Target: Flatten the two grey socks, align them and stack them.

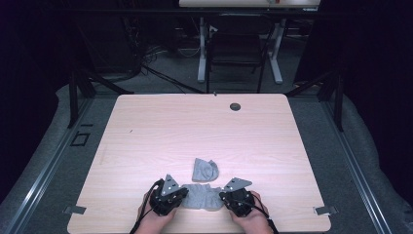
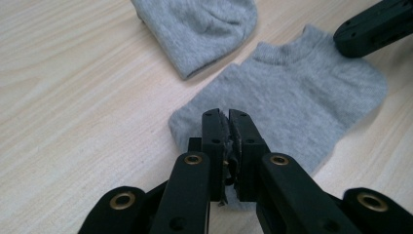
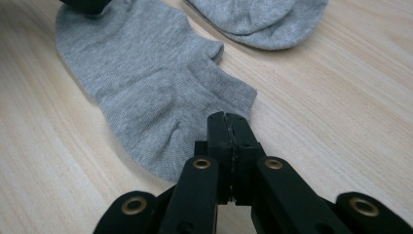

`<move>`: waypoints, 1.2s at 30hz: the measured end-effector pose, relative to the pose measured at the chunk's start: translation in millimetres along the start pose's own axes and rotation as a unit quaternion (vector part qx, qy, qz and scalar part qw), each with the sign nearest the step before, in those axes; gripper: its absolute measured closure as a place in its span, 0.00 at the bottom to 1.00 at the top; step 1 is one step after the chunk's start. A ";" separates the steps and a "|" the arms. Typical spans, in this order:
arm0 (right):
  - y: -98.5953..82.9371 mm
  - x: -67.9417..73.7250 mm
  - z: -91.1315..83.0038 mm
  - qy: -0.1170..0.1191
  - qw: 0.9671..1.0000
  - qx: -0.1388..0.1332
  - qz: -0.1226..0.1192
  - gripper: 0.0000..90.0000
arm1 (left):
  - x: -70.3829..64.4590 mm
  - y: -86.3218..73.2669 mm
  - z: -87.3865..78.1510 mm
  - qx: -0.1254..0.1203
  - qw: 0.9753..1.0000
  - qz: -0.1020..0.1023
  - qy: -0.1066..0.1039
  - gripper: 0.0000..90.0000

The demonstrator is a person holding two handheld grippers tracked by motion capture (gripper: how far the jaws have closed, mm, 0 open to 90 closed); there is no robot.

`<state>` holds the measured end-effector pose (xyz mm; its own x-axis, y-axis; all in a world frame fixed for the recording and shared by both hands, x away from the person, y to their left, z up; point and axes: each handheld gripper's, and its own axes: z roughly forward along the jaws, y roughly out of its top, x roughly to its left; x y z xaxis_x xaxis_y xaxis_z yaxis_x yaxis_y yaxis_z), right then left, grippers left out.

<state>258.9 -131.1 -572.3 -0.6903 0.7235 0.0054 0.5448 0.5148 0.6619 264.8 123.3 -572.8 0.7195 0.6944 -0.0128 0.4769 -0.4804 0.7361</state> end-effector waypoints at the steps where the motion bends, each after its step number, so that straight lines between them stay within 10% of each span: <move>1: -0.1 0.5 -0.5 -0.003 1.000 0.001 -0.003 1.00 | -0.7 -0.9 0.8 0.002 1.000 -0.001 -0.001 0.96; 18: -2.3 -1.3 -7.5 0.001 1.000 0.026 -0.008 1.00 | -13.1 -9.9 -3.4 0.014 1.000 -0.002 -0.012 0.96; 36: 18.0 -12.1 -8.7 0.019 1.000 -0.015 0.013 0.96 | -4.2 8.8 -2.9 -0.017 1.000 -0.004 -0.007 0.91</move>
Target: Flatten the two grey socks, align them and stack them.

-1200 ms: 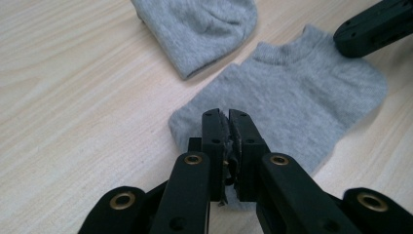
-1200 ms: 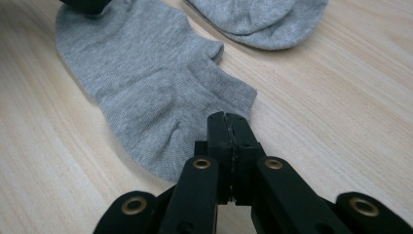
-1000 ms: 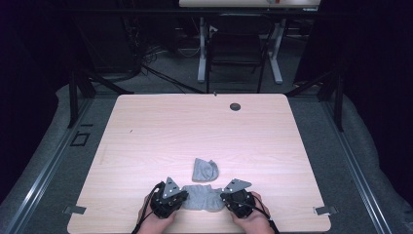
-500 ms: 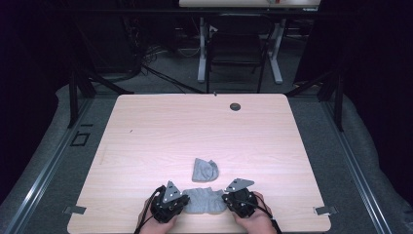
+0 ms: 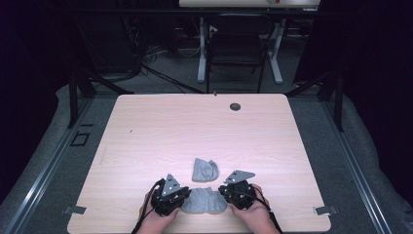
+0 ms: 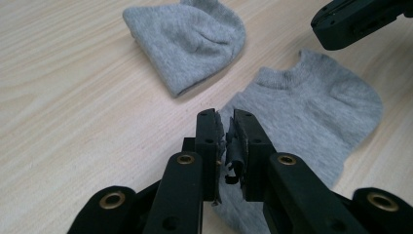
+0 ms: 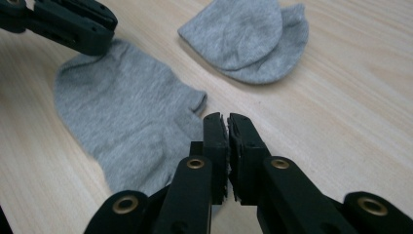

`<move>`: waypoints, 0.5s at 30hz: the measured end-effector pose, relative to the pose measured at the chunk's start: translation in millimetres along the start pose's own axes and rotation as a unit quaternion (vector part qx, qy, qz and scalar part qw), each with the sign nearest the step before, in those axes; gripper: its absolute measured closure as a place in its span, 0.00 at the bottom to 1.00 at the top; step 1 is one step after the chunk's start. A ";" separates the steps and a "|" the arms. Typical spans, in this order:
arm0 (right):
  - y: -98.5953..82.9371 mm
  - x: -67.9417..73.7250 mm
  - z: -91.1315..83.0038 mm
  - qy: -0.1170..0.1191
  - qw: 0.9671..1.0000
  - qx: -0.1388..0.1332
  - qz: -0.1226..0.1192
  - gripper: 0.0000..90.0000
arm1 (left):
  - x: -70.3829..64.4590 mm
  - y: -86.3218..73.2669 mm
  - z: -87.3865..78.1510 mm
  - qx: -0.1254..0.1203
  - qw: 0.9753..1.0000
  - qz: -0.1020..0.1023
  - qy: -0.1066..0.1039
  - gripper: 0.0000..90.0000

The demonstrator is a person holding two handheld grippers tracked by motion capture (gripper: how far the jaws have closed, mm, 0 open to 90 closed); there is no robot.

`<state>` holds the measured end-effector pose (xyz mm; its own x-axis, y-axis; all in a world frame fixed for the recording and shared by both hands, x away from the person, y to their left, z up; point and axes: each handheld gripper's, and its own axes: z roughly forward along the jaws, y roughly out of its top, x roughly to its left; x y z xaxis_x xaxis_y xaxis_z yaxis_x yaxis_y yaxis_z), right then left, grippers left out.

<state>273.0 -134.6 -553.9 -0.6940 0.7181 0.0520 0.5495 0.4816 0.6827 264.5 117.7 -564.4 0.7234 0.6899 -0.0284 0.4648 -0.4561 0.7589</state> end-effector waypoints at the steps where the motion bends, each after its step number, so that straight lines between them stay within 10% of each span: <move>1: 1.6 -1.1 0.1 0.003 1.000 -0.004 0.003 0.96 | 0.6 1.2 1.3 0.001 1.000 0.005 0.001 0.91; 15: 1.9 -15.2 -4.2 0.004 0.999 -0.030 0.030 0.96 | 10.3 35.4 25.8 -0.023 1.000 0.010 0.002 0.80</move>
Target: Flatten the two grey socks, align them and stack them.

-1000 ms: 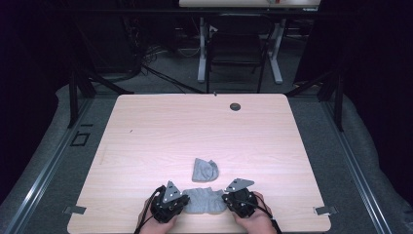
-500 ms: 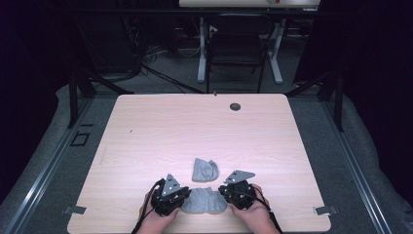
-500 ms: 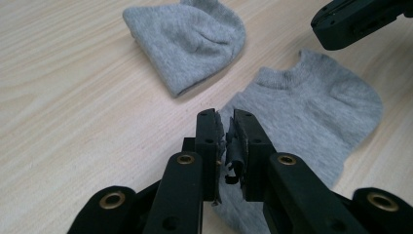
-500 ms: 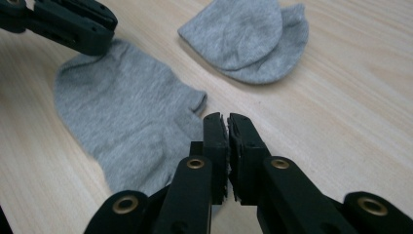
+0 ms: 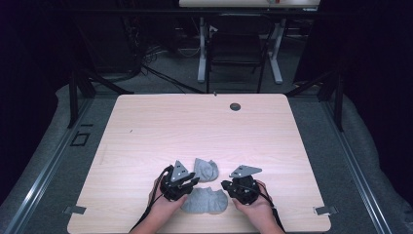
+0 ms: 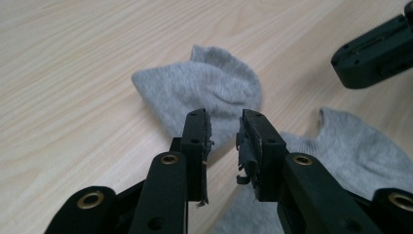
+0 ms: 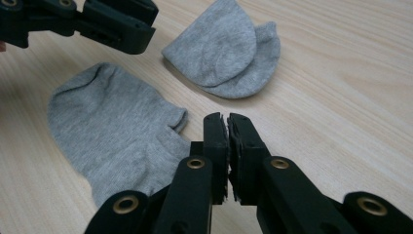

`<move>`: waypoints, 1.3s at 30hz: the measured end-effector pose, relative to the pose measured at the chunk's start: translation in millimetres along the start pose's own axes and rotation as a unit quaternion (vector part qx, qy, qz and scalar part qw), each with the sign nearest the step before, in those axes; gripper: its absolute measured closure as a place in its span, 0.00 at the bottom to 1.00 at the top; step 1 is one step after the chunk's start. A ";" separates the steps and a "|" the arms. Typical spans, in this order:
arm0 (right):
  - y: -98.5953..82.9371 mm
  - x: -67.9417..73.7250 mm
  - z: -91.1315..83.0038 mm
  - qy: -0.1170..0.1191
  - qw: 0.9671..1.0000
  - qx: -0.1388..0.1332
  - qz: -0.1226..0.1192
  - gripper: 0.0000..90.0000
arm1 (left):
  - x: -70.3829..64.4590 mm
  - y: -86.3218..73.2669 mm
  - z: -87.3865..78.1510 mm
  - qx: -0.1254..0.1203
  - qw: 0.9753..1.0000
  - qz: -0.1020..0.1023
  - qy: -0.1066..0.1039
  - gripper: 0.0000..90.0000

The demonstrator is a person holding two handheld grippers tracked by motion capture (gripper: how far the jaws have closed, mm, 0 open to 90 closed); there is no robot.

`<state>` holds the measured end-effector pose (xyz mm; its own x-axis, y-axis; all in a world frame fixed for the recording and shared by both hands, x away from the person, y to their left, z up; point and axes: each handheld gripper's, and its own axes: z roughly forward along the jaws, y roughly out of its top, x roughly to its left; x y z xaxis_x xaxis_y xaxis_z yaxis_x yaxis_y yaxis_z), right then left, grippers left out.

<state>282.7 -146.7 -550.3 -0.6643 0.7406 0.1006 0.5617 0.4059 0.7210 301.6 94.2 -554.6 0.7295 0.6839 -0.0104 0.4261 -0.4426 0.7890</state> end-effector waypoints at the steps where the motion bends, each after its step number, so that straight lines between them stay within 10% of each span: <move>1: -0.4 -0.7 -0.7 0.000 1.000 0.004 -0.001 0.95 | 0.1 1.5 1.4 0.000 1.000 0.002 0.000 0.80; 24: -3.4 -8.2 -1.5 -0.007 1.000 -0.006 0.009 0.94 | 2.6 4.9 44.9 0.038 0.999 -0.006 0.003 0.76; 39: 6.3 -5.9 1.8 -0.003 1.000 -0.004 -0.004 0.93 | 1.4 5.1 42.8 0.040 0.999 -0.008 0.012 0.99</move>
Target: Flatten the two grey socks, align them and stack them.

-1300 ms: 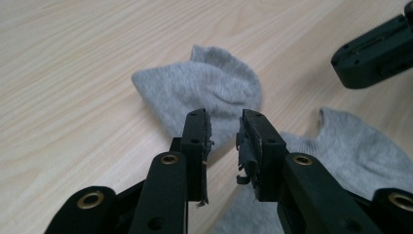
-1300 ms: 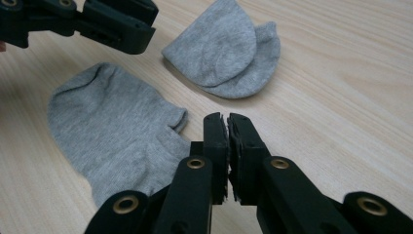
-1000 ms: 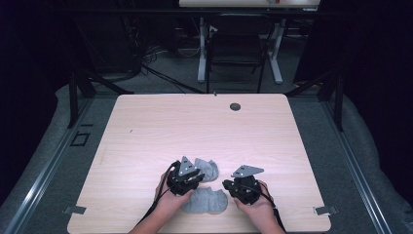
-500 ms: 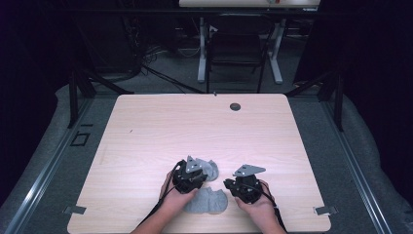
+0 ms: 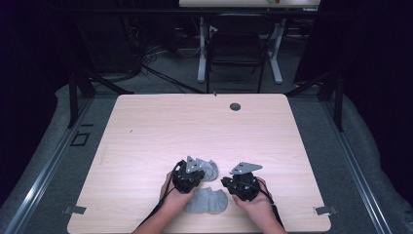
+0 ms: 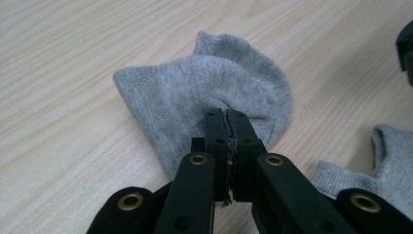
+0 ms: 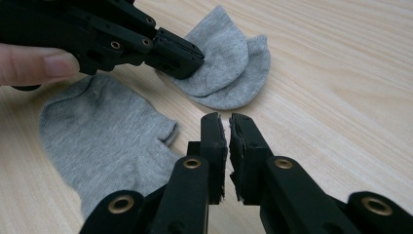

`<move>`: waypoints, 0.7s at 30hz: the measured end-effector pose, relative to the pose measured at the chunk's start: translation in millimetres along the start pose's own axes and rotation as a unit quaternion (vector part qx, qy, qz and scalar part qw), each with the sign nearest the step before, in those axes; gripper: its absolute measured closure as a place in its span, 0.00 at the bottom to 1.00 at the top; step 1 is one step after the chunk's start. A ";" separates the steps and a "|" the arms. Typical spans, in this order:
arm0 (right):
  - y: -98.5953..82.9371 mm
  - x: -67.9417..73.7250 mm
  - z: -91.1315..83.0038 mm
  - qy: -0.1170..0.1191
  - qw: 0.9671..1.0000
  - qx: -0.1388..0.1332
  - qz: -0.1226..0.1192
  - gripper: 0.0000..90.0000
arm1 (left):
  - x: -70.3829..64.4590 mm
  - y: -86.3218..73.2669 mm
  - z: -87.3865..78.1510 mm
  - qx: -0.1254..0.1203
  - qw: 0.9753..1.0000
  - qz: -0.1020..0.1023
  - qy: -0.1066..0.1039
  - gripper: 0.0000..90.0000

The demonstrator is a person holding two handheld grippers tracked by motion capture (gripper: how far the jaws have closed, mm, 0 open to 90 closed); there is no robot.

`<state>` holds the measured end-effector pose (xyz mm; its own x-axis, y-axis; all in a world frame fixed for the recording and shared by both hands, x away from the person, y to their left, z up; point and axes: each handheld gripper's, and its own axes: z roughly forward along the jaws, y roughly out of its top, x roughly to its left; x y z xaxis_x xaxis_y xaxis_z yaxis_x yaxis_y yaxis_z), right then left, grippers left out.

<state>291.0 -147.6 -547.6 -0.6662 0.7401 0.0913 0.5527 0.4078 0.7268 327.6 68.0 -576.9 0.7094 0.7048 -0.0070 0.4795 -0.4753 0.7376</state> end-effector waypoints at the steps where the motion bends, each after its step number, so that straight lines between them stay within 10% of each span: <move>1: 0.3 0.4 1.7 0.002 1.000 0.000 0.000 0.94 | 0.2 0.3 -0.8 0.000 1.000 0.000 -0.001 0.99; 21: 24.1 -1.1 49.2 -0.008 1.000 -0.007 -0.012 1.00 | 4.8 1.2 -20.1 -0.030 0.999 0.000 -0.011 0.99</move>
<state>329.7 -112.2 -563.7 -0.6711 0.7388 0.0622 0.5287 0.4180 0.7387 321.2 81.5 -562.4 0.7203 0.6933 -0.0217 0.4490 -0.4421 0.7765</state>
